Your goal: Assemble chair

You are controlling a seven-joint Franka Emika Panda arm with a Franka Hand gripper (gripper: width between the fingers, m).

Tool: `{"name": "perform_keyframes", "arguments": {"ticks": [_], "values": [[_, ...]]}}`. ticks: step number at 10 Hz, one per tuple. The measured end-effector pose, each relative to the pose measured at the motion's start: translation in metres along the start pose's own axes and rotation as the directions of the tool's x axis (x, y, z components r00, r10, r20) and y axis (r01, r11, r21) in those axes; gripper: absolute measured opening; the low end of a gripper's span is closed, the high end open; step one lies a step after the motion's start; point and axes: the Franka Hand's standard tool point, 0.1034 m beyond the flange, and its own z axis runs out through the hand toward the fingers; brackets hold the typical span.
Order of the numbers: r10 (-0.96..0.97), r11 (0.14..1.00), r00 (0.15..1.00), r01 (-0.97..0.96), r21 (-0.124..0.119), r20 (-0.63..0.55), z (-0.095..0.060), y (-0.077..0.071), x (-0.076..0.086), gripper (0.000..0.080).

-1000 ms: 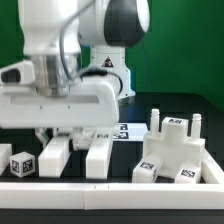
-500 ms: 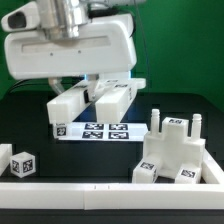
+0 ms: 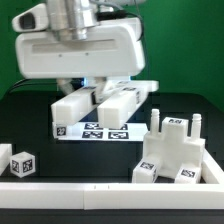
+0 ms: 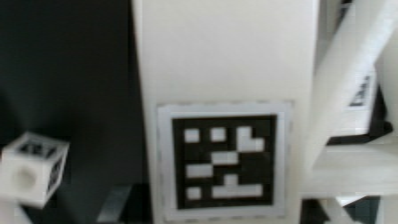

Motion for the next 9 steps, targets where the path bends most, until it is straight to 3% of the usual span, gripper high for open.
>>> {"name": "perform_keyframes", "arguments": {"ticks": [2,3,5,6,7,9], "values": [[0.199,0.979,0.980,-0.199,-0.039,-0.011,0.004,-0.041,-0.029,0.0282],[0.118,0.993,0.992,-0.119,-0.021,-0.040,0.006,-0.047,-0.028,0.0282],[0.125,0.992,0.992,-0.126,-0.025,-0.034,0.007,-0.043,-0.028,0.0282],[0.113,0.993,0.993,-0.114,-0.032,-0.037,0.007,-0.045,-0.029,0.0282],[0.036,0.998,0.998,-0.039,-0.056,-0.054,0.005,-0.057,-0.032,0.0282],[-0.099,0.994,0.994,0.095,-0.061,-0.056,0.012,-0.070,-0.036,0.0282]]}}
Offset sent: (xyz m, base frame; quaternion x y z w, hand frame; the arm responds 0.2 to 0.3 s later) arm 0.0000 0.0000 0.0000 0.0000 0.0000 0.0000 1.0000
